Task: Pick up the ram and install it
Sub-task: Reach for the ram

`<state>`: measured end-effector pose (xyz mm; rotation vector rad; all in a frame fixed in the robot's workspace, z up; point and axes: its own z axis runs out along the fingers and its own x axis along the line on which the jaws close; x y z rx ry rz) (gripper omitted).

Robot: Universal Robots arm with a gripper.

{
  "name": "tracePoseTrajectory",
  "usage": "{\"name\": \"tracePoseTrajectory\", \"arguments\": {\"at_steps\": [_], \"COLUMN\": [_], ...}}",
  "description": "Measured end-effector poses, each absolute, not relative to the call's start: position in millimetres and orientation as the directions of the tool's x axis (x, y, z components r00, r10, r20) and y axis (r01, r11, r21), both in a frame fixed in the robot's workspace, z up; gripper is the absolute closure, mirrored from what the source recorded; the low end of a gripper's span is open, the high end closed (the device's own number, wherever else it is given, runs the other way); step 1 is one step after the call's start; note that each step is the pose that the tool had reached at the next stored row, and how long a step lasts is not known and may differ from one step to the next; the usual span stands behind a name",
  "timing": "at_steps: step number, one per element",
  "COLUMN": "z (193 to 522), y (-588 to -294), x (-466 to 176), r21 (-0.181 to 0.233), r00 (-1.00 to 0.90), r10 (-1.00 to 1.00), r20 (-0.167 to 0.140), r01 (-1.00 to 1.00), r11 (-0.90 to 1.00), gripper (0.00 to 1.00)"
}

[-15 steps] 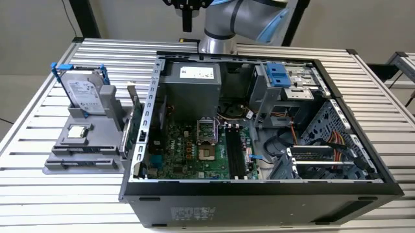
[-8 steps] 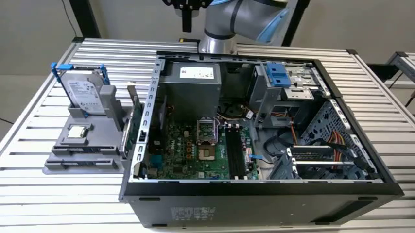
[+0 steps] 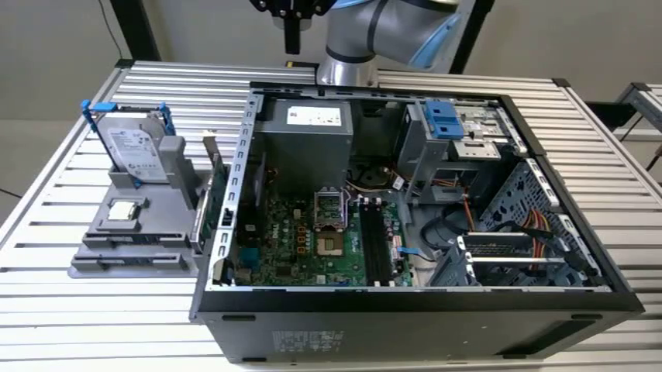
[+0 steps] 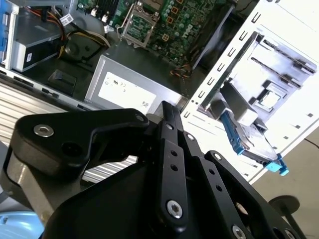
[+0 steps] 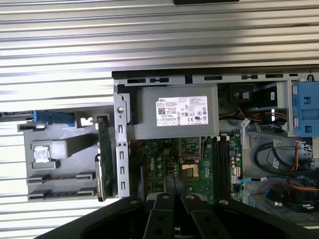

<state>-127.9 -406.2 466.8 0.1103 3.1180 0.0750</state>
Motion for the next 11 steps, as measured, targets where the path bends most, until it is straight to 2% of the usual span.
{"name": "tracePoseTrajectory", "arguments": {"at_steps": [11], "z": [465], "y": [-415], "x": [-149], "r21": [0.049], "r00": [-0.997], "r10": [0.071], "r20": [-0.019], "r01": [0.070], "r11": [0.996], "gripper": [1.00]}}
